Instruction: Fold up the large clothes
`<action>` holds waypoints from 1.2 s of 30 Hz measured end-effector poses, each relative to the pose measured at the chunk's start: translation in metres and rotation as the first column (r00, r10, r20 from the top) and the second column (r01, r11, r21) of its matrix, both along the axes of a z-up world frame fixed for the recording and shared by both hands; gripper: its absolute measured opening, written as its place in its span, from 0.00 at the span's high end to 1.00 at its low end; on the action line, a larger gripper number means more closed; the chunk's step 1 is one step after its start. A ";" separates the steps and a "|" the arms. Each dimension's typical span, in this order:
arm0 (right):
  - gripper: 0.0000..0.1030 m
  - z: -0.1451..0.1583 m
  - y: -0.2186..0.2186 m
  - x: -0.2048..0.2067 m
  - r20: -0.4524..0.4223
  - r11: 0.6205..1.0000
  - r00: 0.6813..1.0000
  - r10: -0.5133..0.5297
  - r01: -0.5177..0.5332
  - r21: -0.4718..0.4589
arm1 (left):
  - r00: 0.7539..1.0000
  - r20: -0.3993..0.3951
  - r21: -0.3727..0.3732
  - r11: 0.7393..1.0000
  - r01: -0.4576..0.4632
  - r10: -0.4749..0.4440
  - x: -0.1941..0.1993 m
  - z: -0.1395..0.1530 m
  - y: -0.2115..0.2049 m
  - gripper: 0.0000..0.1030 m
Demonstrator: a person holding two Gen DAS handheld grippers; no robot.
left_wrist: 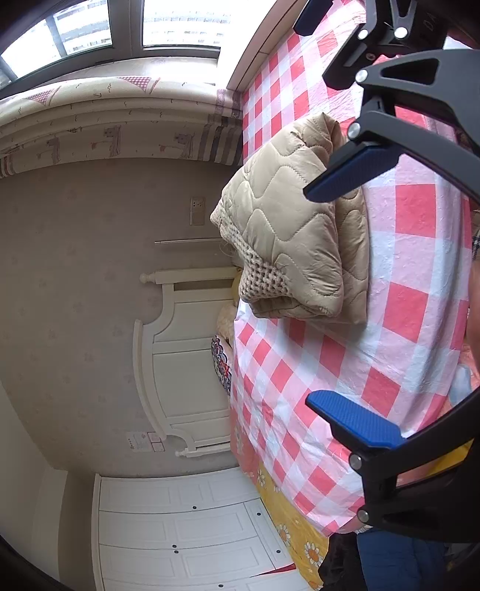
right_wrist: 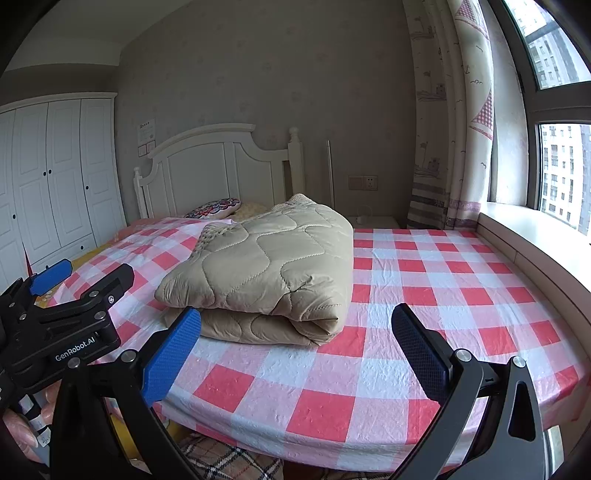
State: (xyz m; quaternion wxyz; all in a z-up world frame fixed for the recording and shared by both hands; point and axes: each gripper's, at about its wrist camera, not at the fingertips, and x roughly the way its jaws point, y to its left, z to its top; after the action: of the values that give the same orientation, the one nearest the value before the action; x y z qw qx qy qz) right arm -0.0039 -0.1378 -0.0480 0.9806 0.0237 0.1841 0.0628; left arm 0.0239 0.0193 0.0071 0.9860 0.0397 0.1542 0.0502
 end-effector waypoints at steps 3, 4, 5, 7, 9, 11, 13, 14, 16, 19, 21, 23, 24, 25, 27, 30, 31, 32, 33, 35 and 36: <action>0.04 -0.001 0.000 0.001 -0.004 1.000 1.000 0.001 0.000 0.004 | 1.000 -0.002 -0.003 1.000 0.001 -0.001 0.000 0.000 0.000 0.02; 0.04 -0.001 0.000 0.001 -0.006 1.000 1.000 -0.001 0.001 0.004 | 1.000 -0.003 -0.002 1.000 0.001 -0.001 0.000 0.000 0.000 0.02; 0.04 -0.001 0.000 0.001 -0.007 1.000 1.000 -0.001 0.001 0.005 | 1.000 -0.006 -0.002 1.000 0.001 -0.001 0.001 -0.001 0.000 0.02; 0.04 -0.001 0.000 0.002 -0.010 1.000 1.000 0.000 0.001 0.010 | 1.000 -0.013 -0.003 1.000 0.004 -0.004 0.001 -0.002 0.000 0.02; 0.04 -0.001 0.000 0.002 -0.012 1.000 1.000 -0.001 0.001 0.014 | 1.000 -0.017 -0.003 1.000 0.005 -0.005 0.001 -0.003 0.000 0.02; 0.04 -0.001 -0.001 0.002 -0.010 1.000 1.000 -0.001 0.001 0.013 | 1.000 -0.019 -0.003 1.000 0.004 -0.004 0.000 -0.004 0.000 0.02; 0.04 -0.001 -0.001 0.002 -0.012 1.000 1.000 -0.001 0.001 0.014 | 1.000 -0.020 -0.003 1.000 0.004 -0.004 0.001 -0.004 0.000 0.02; 0.04 -0.001 -0.001 0.002 -0.012 1.000 1.000 -0.001 0.001 0.014 | 1.000 -0.020 -0.004 1.000 0.004 -0.004 0.001 -0.004 0.000 0.02; 0.04 -0.002 -0.001 0.002 -0.014 1.000 1.000 -0.004 0.004 0.018 | 1.000 -0.020 -0.003 1.000 0.004 -0.004 0.001 -0.004 0.000 0.02; 0.04 -0.002 -0.001 0.002 -0.012 1.000 1.000 -0.009 0.009 0.023 | 1.000 -0.018 -0.003 1.000 0.002 -0.002 0.001 -0.004 0.000 0.02; 0.04 -0.002 -0.001 0.002 -0.012 1.000 1.000 -0.011 0.011 0.026 | 1.000 -0.022 -0.003 1.000 0.006 -0.006 0.001 -0.004 0.000 0.02; 0.04 -0.002 -0.002 0.002 -0.013 1.000 1.000 -0.011 0.011 0.026 | 1.000 -0.023 0.002 1.000 0.005 -0.005 0.001 -0.005 0.000 0.02; 0.04 -0.002 -0.001 0.002 -0.015 1.000 1.000 -0.011 0.011 0.025 | 1.000 -0.023 0.003 1.000 0.005 -0.005 0.001 -0.005 -0.001 0.02; 0.04 -0.002 -0.002 0.002 -0.015 1.000 1.000 -0.011 0.011 0.026 | 1.000 -0.022 0.004 1.000 0.007 -0.006 0.001 -0.005 -0.001 0.02; 0.04 -0.002 -0.002 0.002 -0.015 0.999 1.000 -0.013 0.013 0.029 | 1.000 -0.024 0.006 1.000 0.009 -0.009 0.001 -0.005 -0.001 0.02; 0.04 -0.002 -0.002 0.002 -0.016 0.999 1.000 -0.012 0.012 0.030 | 1.000 -0.024 0.004 1.000 0.010 -0.010 0.002 -0.005 -0.001 0.02; 0.04 -0.002 -0.002 0.002 -0.016 0.999 1.000 -0.011 0.012 0.030 | 1.000 -0.024 0.003 1.000 0.009 -0.009 0.002 -0.005 -0.001 0.02; 0.04 -0.002 -0.002 0.002 -0.016 1.000 1.000 -0.011 0.012 0.028 | 1.000 -0.025 0.003 1.000 0.009 -0.009 0.002 -0.005 0.000 0.02; 0.04 -0.002 -0.001 0.002 -0.016 1.000 1.000 -0.011 0.011 0.028 | 1.000 -0.026 0.002 1.000 0.009 -0.009 0.002 -0.005 0.000 0.02; 0.04 -0.003 0.000 0.002 -0.018 1.000 1.000 -0.010 0.010 0.028 | 1.000 -0.027 0.002 1.000 0.009 -0.009 0.002 -0.005 0.000 0.02; 0.04 -0.003 0.000 0.002 -0.019 1.000 1.000 -0.009 0.010 0.029 | 1.000 -0.027 0.002 1.000 0.009 -0.009 0.003 -0.005 0.000 0.02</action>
State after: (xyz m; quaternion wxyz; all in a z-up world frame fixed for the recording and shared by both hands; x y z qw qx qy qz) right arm -0.0023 -0.1378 -0.0510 0.9786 0.0392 0.1924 0.0606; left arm 0.0264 0.0193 0.0019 0.9839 0.0422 0.1675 0.0454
